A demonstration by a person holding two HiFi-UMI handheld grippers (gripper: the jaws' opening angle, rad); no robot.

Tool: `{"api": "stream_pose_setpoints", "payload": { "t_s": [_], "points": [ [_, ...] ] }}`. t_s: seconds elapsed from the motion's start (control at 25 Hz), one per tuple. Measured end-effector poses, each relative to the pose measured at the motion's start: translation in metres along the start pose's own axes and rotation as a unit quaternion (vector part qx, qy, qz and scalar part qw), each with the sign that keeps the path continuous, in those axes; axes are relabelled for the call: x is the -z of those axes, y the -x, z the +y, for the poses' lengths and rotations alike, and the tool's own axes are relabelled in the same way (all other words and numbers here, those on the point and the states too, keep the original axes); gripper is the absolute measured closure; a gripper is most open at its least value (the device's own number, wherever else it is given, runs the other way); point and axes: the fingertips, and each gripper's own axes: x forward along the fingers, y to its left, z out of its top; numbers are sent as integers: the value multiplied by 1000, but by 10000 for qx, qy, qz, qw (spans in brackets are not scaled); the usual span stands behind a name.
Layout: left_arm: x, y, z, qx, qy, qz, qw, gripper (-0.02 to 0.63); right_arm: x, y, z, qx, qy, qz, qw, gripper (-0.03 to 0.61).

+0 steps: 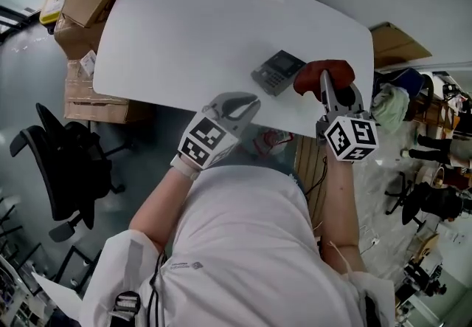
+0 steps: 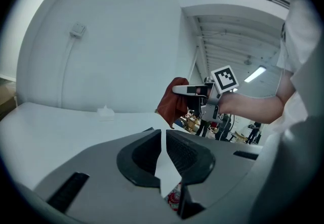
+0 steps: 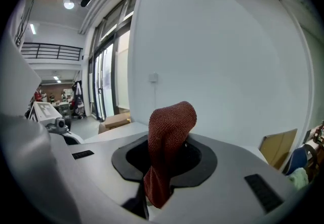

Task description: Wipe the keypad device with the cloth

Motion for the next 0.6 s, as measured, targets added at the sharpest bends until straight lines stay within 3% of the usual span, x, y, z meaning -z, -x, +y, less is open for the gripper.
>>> {"api": "stream_pose_setpoints", "payload": {
  "t_s": [0.32,0.44,0.6],
  "points": [
    [30,-45,11,-763,496,301,9954,595,25,-47,-32,-742,312,496,9955,489],
    [45,-63,16,-929,646,481,9924,491,40,-67,-36,-1011,503,759,9907,489],
    [58,-85,23,-1113,729,551,9896,485,64,-89,-38,-1223,708,1069,9842,489]
  ]
}}
